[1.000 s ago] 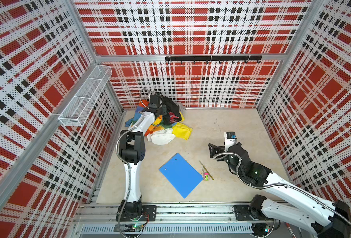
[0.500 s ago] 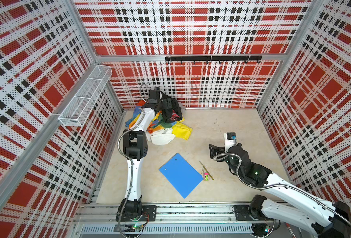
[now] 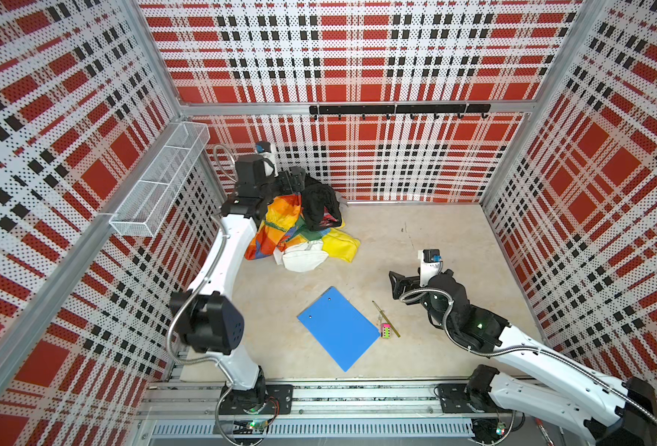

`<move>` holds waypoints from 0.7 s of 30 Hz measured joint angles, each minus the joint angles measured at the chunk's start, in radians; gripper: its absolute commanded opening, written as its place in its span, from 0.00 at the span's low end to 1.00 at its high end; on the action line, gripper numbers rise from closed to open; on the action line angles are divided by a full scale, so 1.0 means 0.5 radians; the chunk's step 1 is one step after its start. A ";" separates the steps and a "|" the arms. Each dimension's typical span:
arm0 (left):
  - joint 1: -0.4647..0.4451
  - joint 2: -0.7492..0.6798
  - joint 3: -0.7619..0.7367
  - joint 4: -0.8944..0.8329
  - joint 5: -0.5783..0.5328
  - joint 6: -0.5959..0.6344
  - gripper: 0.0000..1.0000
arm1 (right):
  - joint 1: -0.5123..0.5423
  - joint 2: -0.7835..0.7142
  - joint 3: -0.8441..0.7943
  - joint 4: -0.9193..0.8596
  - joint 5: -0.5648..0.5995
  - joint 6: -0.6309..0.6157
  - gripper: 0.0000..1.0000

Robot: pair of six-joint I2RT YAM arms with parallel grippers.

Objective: Pick out a specific cloth from the pile

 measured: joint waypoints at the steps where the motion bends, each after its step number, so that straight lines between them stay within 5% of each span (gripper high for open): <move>1: 0.000 -0.109 -0.122 0.034 -0.017 -0.005 0.99 | 0.000 -0.008 0.000 0.003 -0.008 -0.007 1.00; 6: 0.012 -0.581 -0.909 0.156 -0.072 -0.111 0.93 | 0.000 -0.089 0.000 0.067 -0.098 -0.058 1.00; 12: 0.079 -0.690 -1.762 0.301 0.001 -0.318 0.84 | 0.000 -0.164 0.000 0.147 -0.188 -0.095 1.00; 21: 0.099 -0.300 -1.892 0.639 -0.028 -0.362 0.68 | 0.000 -0.135 -0.001 0.144 -0.210 -0.093 1.00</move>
